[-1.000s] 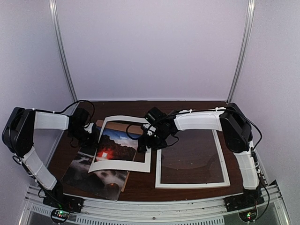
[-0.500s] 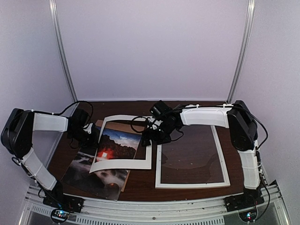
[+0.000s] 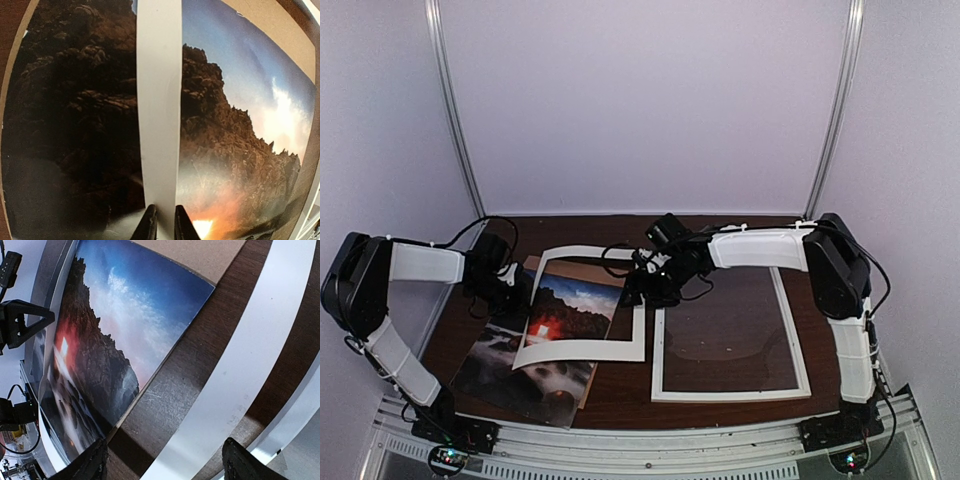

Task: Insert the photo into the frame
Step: Pick up the mat board from the photo.

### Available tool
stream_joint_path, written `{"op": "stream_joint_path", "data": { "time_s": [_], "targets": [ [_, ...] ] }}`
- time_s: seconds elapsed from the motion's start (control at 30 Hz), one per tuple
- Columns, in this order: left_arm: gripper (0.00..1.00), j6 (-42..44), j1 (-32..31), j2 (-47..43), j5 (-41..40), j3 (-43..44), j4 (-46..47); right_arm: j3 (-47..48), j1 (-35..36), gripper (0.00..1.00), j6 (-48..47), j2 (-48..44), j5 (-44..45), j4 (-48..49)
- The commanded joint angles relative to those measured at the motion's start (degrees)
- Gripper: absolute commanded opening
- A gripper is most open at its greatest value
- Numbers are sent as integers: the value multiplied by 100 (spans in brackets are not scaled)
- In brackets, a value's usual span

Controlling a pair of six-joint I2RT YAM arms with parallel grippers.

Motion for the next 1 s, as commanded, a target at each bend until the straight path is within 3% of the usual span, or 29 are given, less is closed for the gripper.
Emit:
{"op": "stream_joint_path", "data": {
  "time_s": [0.0,0.2,0.5,0.97],
  "targets": [
    [13,-101,-17,-136,164,-108,292,-127,-69,77,145,-131,-85,185],
    [13,-193,-17,-123,254,-208,463,-221,-96,74,260,-165,-177,375],
    [13,-243,-17,-106,239,-355,602,-506,-177,53,549,-198,-591,939],
    [13,-256,-17,-56,196,-418,658,-643,-281,44,639,-450,-651,1147]
  ]
}}
